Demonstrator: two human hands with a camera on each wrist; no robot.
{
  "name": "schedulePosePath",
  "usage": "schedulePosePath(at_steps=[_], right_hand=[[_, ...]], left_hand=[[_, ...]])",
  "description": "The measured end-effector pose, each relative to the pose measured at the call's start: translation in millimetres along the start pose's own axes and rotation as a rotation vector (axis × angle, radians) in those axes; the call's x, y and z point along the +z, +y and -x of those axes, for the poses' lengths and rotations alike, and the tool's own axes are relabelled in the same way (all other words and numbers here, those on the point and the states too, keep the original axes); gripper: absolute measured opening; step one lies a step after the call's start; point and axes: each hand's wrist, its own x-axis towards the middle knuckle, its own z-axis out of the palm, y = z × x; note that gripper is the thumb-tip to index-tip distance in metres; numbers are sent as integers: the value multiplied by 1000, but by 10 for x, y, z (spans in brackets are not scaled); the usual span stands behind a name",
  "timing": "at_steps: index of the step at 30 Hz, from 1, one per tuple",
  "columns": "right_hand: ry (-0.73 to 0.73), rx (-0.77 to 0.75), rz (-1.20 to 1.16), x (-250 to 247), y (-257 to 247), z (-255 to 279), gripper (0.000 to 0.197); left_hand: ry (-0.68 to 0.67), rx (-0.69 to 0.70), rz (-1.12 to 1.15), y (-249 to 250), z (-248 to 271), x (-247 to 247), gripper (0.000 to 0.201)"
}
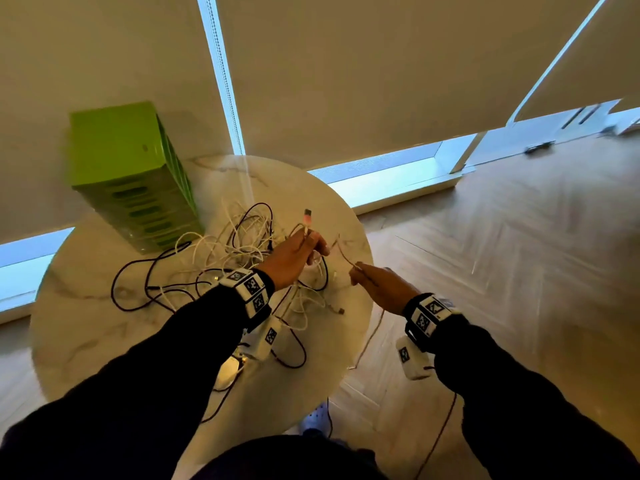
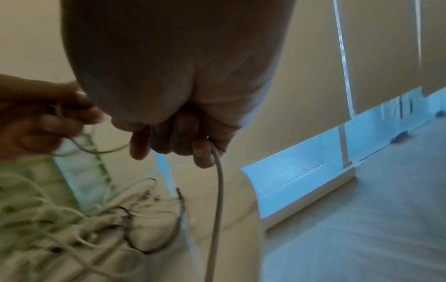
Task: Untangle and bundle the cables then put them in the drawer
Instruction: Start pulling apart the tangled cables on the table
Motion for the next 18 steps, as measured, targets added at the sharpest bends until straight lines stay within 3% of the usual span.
schedulePosePath(at_steps=[4,5,8,10,12,14,16,18], right_hand=[[-165,273,294,-2,699,114,19],[-194,298,316,21,772,111,26],[-104,107,211,129,571,-39,86],[-60,-44,110,208,196,-182,102],[-144,-142,-41,316,-166,-341,96],[-209,-197,-158,426,-449,-449,75],[-172,-267,-126,453,-626,-496,38],[-54,-328,-110,349,-647,-513,24]], left_hand=[[93,5,-12,-148,32,-180,41],[98,2,3,-147,42,-199,40],[79,20,24,-114,66,-195,41],[58,33,12,-142,60,-155,42],[47,48,-17,-174,58,-142,45],[49,49,-54,-174,86,-176,48],[69,37,-60,-169,139,-263,44],[128,5,-45,-164,197,-382,39]])
